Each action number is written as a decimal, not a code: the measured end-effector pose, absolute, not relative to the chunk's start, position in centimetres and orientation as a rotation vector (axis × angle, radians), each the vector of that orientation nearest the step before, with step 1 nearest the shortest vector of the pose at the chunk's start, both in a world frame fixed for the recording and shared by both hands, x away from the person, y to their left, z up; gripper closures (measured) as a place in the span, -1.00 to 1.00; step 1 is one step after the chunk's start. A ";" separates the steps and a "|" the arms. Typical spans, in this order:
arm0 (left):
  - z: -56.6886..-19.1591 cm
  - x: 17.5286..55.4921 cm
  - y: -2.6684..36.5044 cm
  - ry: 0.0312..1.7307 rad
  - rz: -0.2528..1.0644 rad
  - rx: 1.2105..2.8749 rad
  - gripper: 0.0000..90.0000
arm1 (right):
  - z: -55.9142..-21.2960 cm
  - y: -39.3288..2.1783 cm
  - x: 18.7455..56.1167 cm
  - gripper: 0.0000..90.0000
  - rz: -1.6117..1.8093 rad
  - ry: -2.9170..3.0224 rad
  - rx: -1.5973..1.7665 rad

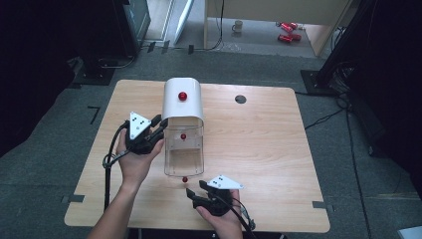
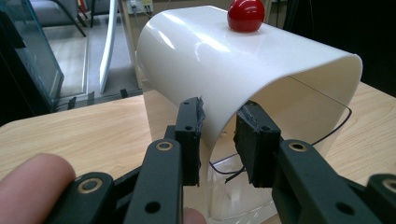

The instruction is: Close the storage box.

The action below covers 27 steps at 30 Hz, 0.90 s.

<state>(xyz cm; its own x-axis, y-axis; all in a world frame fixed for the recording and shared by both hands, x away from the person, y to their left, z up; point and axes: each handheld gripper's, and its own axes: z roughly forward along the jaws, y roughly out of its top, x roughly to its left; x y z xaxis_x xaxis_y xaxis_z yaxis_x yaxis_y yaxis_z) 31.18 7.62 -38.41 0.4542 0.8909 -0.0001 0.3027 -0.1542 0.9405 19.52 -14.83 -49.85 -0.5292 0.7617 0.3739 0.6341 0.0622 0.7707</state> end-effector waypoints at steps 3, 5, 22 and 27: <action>-38.4 31.3 7.6 1.035 0.724 1.694 0.59 | -50.5 -14.2 19.9 0.00 1.472 2.213 1.456; -38.4 31.3 7.6 1.035 0.723 1.694 0.59 | -51.0 -13.8 20.4 0.02 1.474 2.224 1.481; -38.6 31.4 7.8 1.040 0.729 1.704 0.69 | -52.4 -11.3 23.1 0.07 1.509 2.277 1.537; -38.5 31.4 7.8 1.039 0.740 1.719 0.75 | -52.3 -11.2 23.2 0.10 1.522 2.267 1.531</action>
